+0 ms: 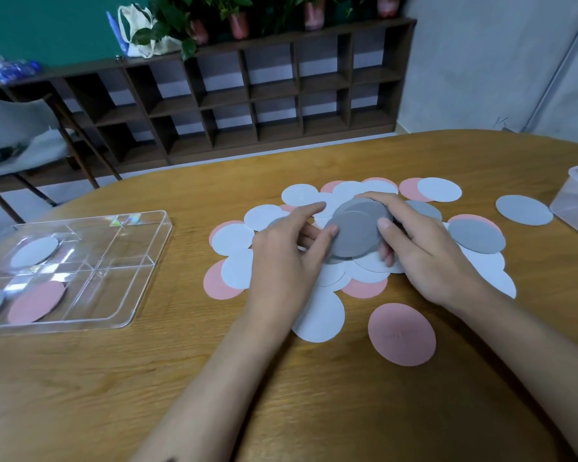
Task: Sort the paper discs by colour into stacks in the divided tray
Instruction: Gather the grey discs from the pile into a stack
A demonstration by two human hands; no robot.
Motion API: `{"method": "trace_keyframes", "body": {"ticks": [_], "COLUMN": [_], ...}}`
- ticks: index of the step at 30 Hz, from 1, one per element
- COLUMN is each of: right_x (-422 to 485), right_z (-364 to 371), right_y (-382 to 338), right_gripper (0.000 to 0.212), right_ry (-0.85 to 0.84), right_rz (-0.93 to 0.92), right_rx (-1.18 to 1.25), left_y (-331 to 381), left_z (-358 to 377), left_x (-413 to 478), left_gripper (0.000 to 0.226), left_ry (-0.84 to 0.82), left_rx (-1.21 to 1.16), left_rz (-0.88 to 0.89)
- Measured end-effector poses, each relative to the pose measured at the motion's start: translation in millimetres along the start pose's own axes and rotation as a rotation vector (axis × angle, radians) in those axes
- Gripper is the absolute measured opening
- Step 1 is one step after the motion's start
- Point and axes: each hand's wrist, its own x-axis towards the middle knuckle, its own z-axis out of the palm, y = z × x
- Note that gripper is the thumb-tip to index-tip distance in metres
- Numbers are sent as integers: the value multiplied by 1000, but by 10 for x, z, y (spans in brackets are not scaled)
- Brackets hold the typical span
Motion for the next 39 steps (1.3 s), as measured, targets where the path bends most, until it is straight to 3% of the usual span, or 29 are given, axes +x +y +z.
{"method": "trace_keyframes", "body": {"ticks": [3, 7, 11, 15, 20, 25, 30, 39], "right_x": [-23, -5, 41, 70, 66, 78, 68, 54], "right_z": [1, 12, -49, -73, -58, -65, -60, -47], "right_y": [-34, 4, 103, 184, 170, 170, 122, 110], "right_gripper": [35, 41, 39, 39, 41, 39, 35, 36], "right_ry": [-21, -65, -15, 18, 10, 46, 61, 13], "right_rz": [-30, -24, 9, 77, 84, 77, 52, 34], "right_rx": [39, -115, -146, -152, -173, -171, -175, -176], "left_y": [31, 26, -109, -113, -149, -143, -102, -74], "left_z": [1, 16, -15, -34, -25, -46, -54, -37], "left_x": [-2, -6, 23, -9, 17, 29, 37, 56], "left_gripper": [21, 20, 43, 43, 30, 37, 52, 23], "left_ry": [4, -24, -211, -375, -367, -419, -324, -37], "left_rx": [23, 26, 299, 360, 409, 440, 482, 269], "left_rz": [-13, -59, 25, 55, 92, 156, 235, 261]}}
